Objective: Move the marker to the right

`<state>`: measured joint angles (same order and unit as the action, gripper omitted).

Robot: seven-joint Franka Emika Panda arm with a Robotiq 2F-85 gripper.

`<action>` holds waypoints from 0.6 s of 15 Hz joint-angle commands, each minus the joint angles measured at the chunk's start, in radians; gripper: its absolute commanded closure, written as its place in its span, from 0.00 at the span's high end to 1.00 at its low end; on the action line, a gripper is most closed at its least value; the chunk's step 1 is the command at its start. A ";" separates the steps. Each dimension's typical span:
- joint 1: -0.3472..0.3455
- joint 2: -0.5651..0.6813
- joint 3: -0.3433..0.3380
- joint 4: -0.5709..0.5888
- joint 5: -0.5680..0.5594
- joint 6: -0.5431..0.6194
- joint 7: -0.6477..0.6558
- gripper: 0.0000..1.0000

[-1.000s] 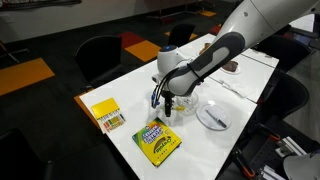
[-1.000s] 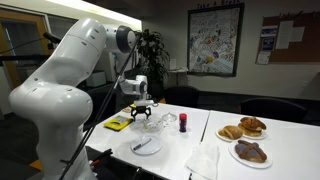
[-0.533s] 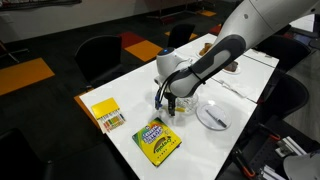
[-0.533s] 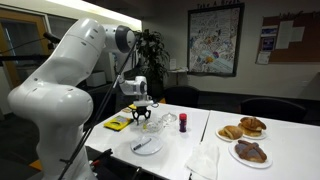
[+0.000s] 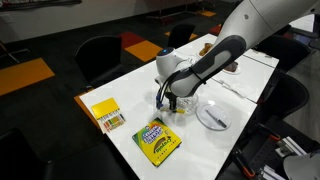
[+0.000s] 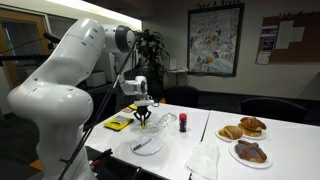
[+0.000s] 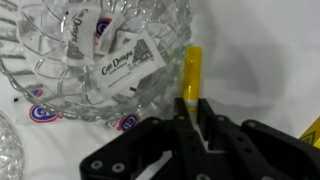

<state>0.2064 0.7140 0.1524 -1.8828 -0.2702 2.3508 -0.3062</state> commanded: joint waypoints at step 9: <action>0.027 -0.221 -0.002 -0.011 -0.073 -0.003 0.001 0.04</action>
<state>0.2230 0.5720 0.1554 -1.8629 -0.3112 2.3570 -0.3063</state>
